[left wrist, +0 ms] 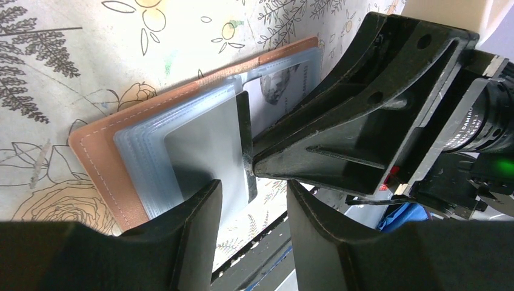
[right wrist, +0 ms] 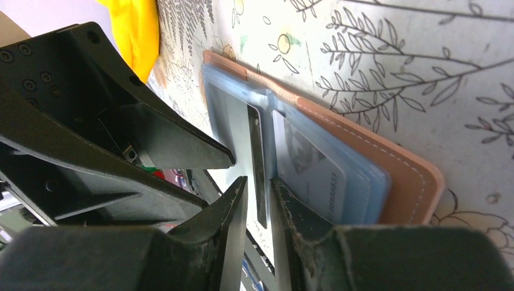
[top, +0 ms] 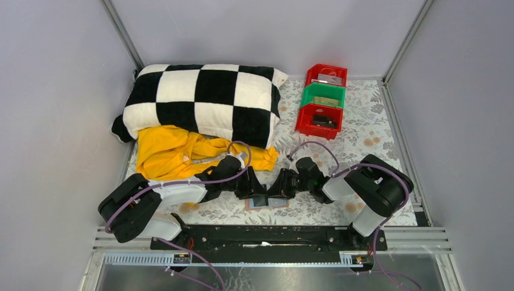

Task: Take the credit cards out of the card holder
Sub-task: Remove the credit card from the card holder.

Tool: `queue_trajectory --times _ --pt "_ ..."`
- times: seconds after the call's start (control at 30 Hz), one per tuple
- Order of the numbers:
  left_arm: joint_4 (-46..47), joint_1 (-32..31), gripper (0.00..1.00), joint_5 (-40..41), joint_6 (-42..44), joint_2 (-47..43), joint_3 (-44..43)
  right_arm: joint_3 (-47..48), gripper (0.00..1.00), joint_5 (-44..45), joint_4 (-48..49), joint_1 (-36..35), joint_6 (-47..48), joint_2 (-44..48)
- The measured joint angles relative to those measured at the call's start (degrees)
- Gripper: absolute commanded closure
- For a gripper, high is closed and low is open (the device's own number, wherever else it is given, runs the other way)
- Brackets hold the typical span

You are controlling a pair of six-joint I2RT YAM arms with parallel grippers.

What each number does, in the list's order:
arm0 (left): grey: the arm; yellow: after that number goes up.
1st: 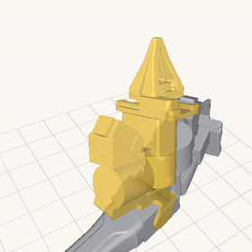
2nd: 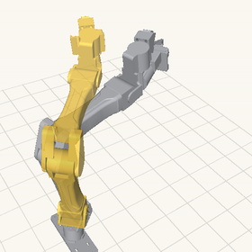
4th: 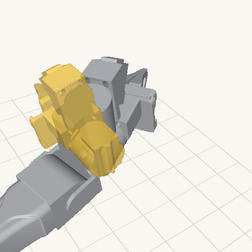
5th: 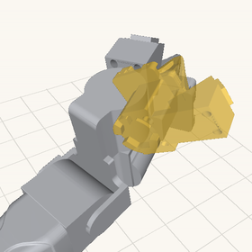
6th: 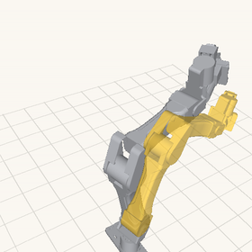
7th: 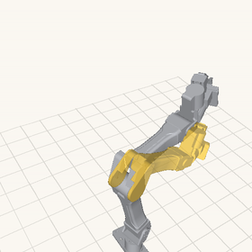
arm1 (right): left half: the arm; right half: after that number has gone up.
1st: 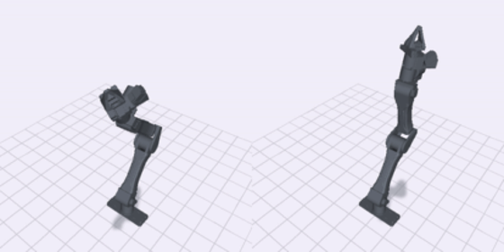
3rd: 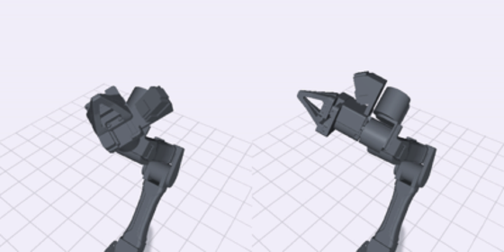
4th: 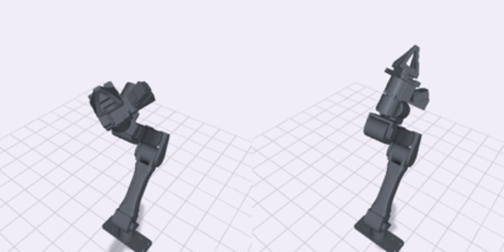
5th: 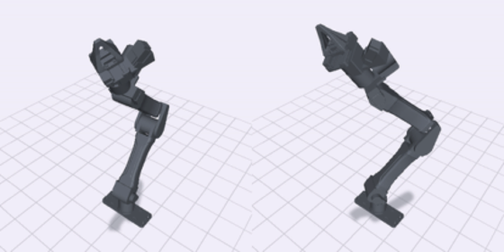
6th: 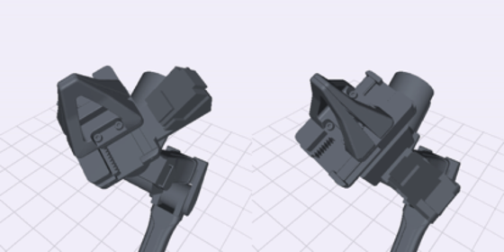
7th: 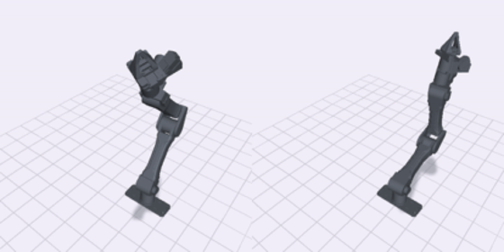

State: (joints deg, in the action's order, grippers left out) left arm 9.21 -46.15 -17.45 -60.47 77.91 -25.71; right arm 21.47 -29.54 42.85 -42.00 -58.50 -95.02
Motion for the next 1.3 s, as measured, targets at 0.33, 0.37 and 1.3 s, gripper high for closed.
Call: queue_trajectory --times 0.33,0.37,1.3 --pt "1.0 0.2 0.52 -0.7 0.0 0.6 0.0 -4.1 1.00 -0.6 9.3 0.0 -5.5 -2.0" --pt "0.9 0.2 0.52 -0.7 0.0 0.6 0.0 -4.3 1.00 -0.6 9.8 0.0 -5.9 -2.0" --pt "-5.7 2.1 0.51 0.9 2.2 -4.9 1.0 -5.9 0.77 5.5 -1.3 0.0 -3.0 8.2"
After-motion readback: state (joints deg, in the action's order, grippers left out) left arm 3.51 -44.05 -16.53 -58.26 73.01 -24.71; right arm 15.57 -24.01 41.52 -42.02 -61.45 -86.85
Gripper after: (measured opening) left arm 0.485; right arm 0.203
